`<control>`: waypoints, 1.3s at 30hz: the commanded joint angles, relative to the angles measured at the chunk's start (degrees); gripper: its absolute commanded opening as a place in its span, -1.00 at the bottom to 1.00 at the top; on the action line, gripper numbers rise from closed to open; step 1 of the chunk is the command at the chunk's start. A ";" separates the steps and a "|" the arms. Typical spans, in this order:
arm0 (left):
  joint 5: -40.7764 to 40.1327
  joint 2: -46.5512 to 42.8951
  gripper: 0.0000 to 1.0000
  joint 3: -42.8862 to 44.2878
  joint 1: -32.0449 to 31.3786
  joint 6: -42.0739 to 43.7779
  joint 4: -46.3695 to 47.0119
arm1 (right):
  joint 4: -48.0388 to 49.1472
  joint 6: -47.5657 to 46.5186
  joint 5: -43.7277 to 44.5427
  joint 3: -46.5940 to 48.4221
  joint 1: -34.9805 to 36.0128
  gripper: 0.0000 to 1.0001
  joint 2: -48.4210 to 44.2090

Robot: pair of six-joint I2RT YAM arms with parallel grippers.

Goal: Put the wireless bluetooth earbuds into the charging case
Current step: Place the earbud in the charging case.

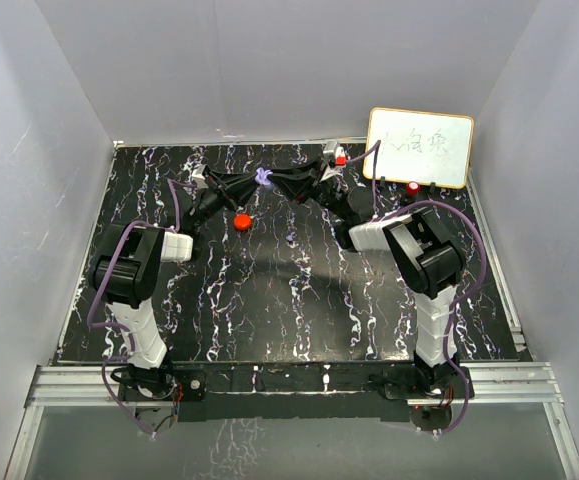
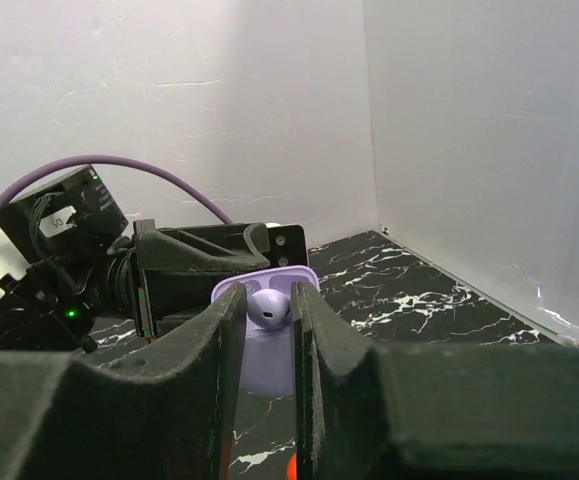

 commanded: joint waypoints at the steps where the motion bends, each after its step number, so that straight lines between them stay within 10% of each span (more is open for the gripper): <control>1: -1.12 -0.47 -1.00 2.60 0.66 -12.74 19.19 | 19.00 0.66 -1.02 -0.24 -0.30 -0.51 -2.65; 22: 6.82 1.51 -1.00 3.76 0.78 -6.23 19.19 | 17.43 3.12 2.18 -7.04 -3.66 -0.16 -12.36; 39: 21.29 0.08 -1.00 0.28 0.78 18.18 9.38 | -58.59 -20.96 14.73 -11.91 -2.12 0.48 -40.60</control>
